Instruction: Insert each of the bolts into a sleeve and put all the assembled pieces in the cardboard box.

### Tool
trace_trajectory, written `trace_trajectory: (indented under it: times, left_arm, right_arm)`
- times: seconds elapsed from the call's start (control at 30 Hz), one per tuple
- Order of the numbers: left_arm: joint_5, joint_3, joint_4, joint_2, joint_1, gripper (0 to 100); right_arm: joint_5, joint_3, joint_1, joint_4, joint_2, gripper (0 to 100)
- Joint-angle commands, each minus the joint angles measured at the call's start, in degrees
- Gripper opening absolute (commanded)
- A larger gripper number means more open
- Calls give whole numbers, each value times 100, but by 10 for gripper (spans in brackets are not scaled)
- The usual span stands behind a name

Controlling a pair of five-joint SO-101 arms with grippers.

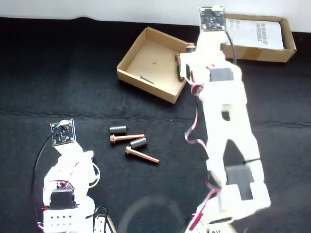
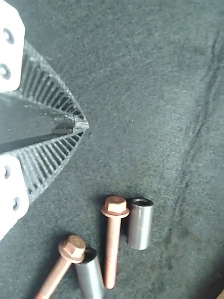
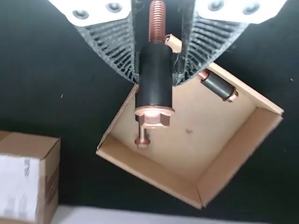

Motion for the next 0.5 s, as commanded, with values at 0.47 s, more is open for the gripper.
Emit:
trace_trajectory:
  times: [0.47]
  left_arm:
    - [9,110,-255,-57,-400,9]
  right_arm:
    - [958,-5543,-382,1613,4418,12]
